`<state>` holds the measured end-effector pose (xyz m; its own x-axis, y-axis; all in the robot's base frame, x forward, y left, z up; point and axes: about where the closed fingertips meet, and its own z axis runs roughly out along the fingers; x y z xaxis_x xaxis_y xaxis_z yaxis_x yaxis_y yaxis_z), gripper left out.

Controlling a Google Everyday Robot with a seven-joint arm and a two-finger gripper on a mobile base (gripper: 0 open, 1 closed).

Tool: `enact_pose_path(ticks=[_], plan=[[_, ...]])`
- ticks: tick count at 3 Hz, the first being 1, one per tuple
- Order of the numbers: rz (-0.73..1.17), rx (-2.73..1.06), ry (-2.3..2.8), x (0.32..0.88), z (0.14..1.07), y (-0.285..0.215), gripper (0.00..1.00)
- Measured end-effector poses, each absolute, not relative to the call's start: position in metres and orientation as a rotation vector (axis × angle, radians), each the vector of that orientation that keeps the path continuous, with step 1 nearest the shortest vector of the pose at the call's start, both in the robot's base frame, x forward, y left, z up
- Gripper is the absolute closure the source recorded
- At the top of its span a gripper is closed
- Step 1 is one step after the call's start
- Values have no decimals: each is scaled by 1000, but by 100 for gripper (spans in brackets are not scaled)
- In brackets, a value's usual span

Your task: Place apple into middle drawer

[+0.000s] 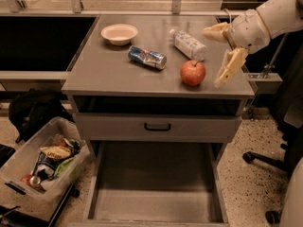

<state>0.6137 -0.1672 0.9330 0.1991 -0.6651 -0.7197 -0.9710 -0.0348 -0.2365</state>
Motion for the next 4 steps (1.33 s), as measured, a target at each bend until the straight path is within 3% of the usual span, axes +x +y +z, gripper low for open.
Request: enact_pose_path(ticks=[4], plan=[[420, -1832, 1639, 636, 898, -136, 0]])
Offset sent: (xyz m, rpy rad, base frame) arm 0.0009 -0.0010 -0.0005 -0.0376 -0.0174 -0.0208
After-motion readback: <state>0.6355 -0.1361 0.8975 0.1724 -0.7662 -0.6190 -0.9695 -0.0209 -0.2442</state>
